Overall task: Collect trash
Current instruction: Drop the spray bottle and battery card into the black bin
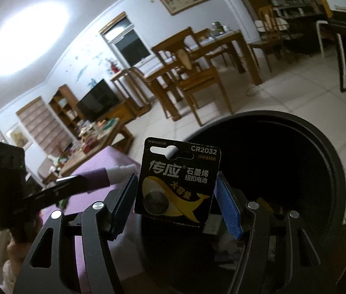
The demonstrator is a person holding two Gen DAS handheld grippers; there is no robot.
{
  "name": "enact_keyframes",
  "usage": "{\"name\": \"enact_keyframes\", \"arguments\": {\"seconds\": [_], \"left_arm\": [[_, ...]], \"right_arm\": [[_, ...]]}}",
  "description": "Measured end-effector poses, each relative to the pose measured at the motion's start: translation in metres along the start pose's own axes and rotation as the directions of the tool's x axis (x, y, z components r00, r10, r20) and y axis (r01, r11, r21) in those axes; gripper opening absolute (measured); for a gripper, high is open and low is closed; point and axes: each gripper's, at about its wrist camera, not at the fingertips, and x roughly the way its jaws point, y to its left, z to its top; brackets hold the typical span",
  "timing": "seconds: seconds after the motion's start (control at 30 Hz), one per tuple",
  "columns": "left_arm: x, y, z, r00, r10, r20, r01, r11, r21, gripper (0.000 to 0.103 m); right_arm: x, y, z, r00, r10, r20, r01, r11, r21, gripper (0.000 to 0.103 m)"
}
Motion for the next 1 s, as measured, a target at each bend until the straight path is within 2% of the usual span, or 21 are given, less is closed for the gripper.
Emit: {"name": "enact_keyframes", "arguments": {"seconds": [0.17, 0.4, 0.67, 0.7, 0.8, 1.0], "left_arm": [[0.025, -0.015, -0.011, 0.998, -0.021, -0.063, 0.022, 0.999, 0.023, 0.025], [0.049, -0.025, -0.020, 0.992, -0.017, -0.128, 0.024, 0.998, 0.057, 0.025], [0.059, -0.028, -0.019, 0.984, -0.006, -0.176, 0.017, 0.998, 0.065, 0.028], [0.060, -0.028, -0.020, 0.983, -0.003, -0.183, 0.015, 0.998, 0.063, 0.032], [0.055, -0.028, -0.020, 0.986, 0.025, -0.168, -0.015, 0.998, 0.065, 0.077], [0.034, -0.023, -0.018, 0.992, 0.038, -0.123, -0.031, 0.998, 0.057, 0.087]], "right_arm": [[0.000, -0.018, -0.005, 0.997, -0.075, -0.002, 0.075, 0.997, -0.007, 0.064], [0.008, -0.024, -0.019, 0.975, -0.222, 0.020, 0.223, 0.969, -0.104, 0.064], [0.023, -0.032, -0.017, 0.970, -0.243, 0.023, 0.244, 0.961, -0.128, 0.064], [0.024, -0.032, -0.018, 0.969, -0.247, 0.023, 0.248, 0.960, -0.129, 0.065], [0.022, -0.030, -0.018, 0.971, -0.235, 0.032, 0.238, 0.964, -0.123, 0.087], [0.023, -0.019, -0.017, 0.973, -0.228, 0.034, 0.230, 0.964, -0.136, 0.088]]}}
